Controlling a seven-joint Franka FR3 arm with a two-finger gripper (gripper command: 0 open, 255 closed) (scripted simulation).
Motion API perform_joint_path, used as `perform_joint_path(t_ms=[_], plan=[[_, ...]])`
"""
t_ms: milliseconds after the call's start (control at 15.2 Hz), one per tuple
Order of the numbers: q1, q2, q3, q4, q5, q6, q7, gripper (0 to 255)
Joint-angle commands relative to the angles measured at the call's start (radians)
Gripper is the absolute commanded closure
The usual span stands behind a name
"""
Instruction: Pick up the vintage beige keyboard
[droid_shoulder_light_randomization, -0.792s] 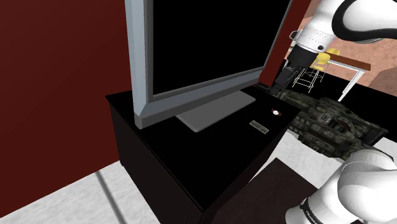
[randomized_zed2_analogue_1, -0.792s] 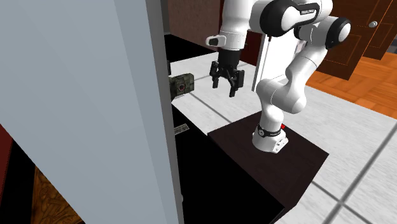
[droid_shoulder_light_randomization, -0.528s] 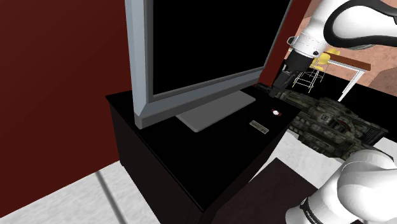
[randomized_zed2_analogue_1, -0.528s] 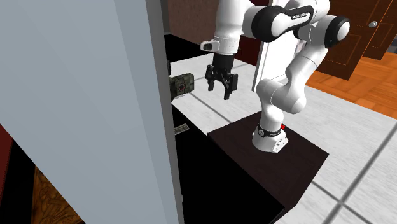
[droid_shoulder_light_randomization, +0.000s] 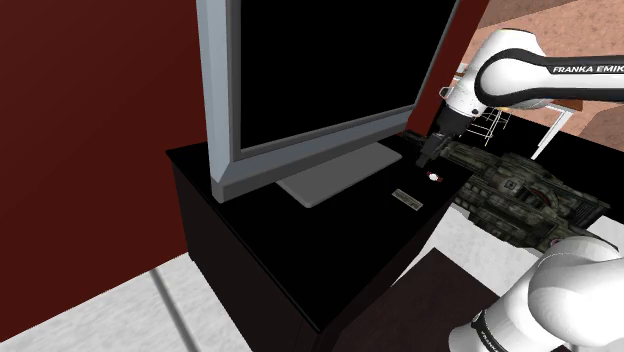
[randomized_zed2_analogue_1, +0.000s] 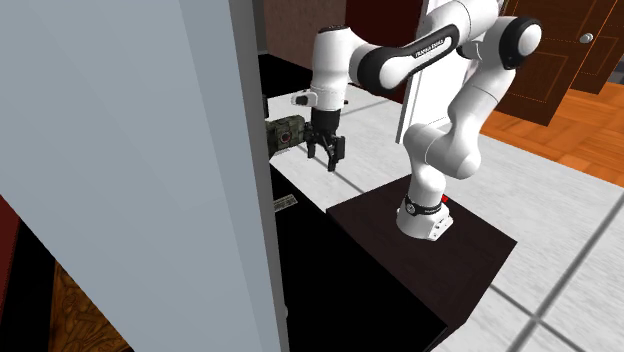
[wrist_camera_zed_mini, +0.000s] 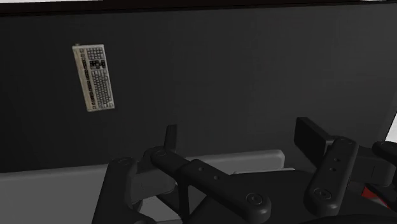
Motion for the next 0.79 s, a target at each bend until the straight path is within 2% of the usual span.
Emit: perform_joint_path(t_ms=[0, 396, 726], plan=[[-0.009, 0.040, -0.036, -0.023, -0.009, 0.061, -0.035, 0], [-0.015, 0.213, -0.147, -0.028, -0.004, 0.225, -0.151, 0], [-0.001, 0.391, -0.243, 0.006, 0.057, 0.351, -0.277, 0]])
